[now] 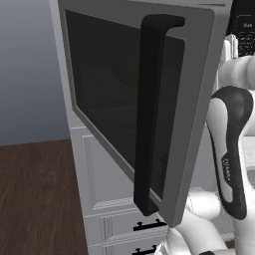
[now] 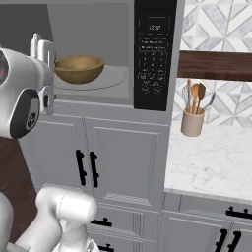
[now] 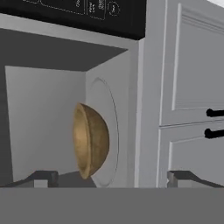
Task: Open the microwave, place the bowl with waffle inside the microwave, then close the microwave door and turn it on.
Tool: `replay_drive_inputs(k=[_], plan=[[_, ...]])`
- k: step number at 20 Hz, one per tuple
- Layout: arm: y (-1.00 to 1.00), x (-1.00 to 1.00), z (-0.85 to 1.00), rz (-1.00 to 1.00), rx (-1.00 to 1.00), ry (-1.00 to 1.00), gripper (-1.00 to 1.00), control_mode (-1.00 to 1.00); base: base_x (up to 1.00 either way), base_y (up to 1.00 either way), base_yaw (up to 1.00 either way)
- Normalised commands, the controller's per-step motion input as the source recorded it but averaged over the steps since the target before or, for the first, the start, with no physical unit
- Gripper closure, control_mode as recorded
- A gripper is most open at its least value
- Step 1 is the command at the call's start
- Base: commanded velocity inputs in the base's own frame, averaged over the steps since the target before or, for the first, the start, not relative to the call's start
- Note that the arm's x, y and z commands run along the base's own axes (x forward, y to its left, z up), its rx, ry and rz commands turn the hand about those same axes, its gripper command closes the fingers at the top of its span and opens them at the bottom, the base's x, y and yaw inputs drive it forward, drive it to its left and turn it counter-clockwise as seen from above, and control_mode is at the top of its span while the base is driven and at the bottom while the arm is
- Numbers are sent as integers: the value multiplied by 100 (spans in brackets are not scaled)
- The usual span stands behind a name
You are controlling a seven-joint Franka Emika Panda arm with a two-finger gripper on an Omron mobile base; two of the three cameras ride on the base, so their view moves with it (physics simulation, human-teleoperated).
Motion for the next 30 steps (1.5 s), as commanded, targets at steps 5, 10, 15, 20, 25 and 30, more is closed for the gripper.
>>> replay_drive_inputs(k=[5,10,15,20,25,30], plan=[[-55,-100,-49,0,-6,-14,-100,-100,0,0,0],[-15,-100,-31,1,-17,-11,-100,-100,0,0,0],[50,-100,-23,6,-40,1,-100,-100,0,0,0],[8,-28,-3,2,-9,-1,-100,-100,0,0,0],[45,-80,-26,2,-31,2,-100,-100,0,0,0],[92,-29,-13,0,-45,14,-100,-100,0,0,0]])
